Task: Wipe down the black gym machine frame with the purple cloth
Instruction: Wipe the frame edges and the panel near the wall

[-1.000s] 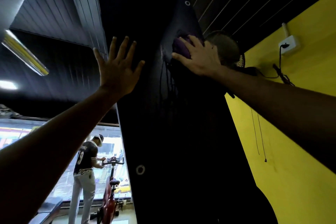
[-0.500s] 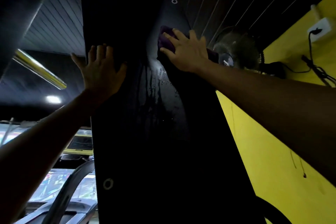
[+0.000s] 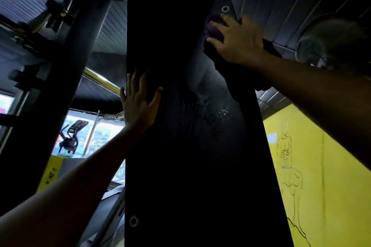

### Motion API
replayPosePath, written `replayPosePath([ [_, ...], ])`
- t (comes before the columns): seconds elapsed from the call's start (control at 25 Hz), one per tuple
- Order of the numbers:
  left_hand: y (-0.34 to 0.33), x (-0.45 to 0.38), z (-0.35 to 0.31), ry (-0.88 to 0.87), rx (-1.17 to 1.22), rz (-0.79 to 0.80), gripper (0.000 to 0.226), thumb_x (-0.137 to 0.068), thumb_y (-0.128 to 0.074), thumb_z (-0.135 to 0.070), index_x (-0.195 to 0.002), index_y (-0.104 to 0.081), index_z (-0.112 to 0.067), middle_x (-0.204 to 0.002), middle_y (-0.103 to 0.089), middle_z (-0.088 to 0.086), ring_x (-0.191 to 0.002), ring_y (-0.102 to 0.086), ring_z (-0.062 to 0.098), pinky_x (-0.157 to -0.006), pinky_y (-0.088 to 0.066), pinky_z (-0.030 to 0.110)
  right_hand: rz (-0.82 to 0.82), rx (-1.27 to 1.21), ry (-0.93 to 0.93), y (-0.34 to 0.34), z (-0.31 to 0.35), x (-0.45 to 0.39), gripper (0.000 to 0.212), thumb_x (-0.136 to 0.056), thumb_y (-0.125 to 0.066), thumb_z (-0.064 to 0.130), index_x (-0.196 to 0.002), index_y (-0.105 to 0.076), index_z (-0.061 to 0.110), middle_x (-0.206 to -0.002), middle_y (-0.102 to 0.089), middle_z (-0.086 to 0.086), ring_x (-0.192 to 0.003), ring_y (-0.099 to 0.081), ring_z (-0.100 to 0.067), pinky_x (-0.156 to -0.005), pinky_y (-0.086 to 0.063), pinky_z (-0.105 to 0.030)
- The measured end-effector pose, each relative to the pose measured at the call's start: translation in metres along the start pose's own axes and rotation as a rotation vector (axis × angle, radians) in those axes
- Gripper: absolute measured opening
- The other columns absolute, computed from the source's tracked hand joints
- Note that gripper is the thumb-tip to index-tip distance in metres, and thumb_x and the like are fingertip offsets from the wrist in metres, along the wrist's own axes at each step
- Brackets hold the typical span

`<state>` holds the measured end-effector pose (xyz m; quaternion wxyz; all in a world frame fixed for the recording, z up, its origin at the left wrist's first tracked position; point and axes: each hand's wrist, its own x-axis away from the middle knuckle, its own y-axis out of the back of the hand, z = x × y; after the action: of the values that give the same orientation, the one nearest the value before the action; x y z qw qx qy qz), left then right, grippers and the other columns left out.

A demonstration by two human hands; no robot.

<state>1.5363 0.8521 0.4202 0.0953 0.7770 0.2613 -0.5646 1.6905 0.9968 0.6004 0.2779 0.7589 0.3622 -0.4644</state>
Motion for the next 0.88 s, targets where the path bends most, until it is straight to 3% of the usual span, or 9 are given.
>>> replayPosePath([
  [0.24,-0.002,-0.001,0.003,0.011,-0.029,0.021,0.076,-0.086,-0.027,-0.056,-0.151,-0.021,-0.018,-0.16,-0.01,0.004,-0.148,-0.002,0.019,-0.117,0.004,0.04,-0.023,0.008,0.041,0.009,0.022,0.022,0.066,-0.093,-0.029,0.057,-0.147,-0.028,0.019,-0.154,-0.028,-0.001,-0.135,-0.024,-0.036,-0.107,-0.02,-0.048],
  [0.4,-0.002,-0.001,0.003,0.022,-0.016,0.02,0.075,-0.087,-0.029,-0.055,-0.151,-0.023,-0.017,-0.16,-0.01,0.003,-0.148,-0.001,0.019,-0.117,0.004,0.041,0.094,0.151,0.464,0.015,0.04,0.057,0.088,-0.073,-0.006,0.063,-0.145,-0.032,0.021,-0.155,-0.028,-0.001,-0.128,-0.032,-0.034,-0.099,-0.027,-0.045],
  [0.52,-0.003,0.0,0.003,0.023,-0.028,0.026,0.075,-0.086,-0.029,-0.056,-0.151,-0.021,-0.019,-0.16,-0.009,0.003,-0.148,-0.001,0.019,-0.116,0.006,0.039,0.134,0.145,0.622,0.016,0.023,0.048,0.057,-0.093,-0.035,0.048,-0.146,-0.033,0.027,-0.157,-0.023,0.004,-0.128,-0.032,-0.029,-0.098,-0.027,-0.042],
  [0.6,-0.004,0.0,0.004,0.018,-0.022,0.02,0.075,-0.086,-0.029,-0.056,-0.151,-0.02,-0.019,-0.16,-0.009,0.003,-0.148,-0.001,0.019,-0.116,0.006,0.037,0.09,0.142,0.488,0.013,0.008,0.026,0.052,-0.095,-0.046,0.038,-0.145,-0.034,0.03,-0.157,-0.022,0.004,-0.131,-0.029,-0.031,-0.101,-0.028,-0.044],
  [0.76,-0.008,-0.001,0.007,-0.003,-0.005,-0.01,0.079,-0.084,-0.025,-0.062,-0.151,-0.023,-0.019,-0.16,-0.012,0.002,-0.148,-0.002,0.019,-0.116,0.005,0.038,-0.051,-0.059,-0.004,0.017,-0.005,-0.022,0.041,-0.093,-0.047,0.037,-0.133,-0.051,0.032,-0.145,-0.028,-0.013,-0.13,-0.029,-0.038,-0.104,-0.028,-0.047],
  [0.88,-0.008,-0.002,0.009,-0.011,-0.001,-0.022,0.085,-0.08,-0.019,-0.067,-0.15,-0.025,-0.02,-0.16,-0.013,0.002,-0.147,-0.003,0.019,-0.117,0.002,0.042,-0.089,-0.02,-0.025,0.013,0.009,-0.04,0.038,-0.095,-0.045,0.039,-0.128,-0.055,0.023,-0.143,-0.03,-0.015,-0.129,-0.03,-0.038,-0.103,-0.028,-0.046],
])
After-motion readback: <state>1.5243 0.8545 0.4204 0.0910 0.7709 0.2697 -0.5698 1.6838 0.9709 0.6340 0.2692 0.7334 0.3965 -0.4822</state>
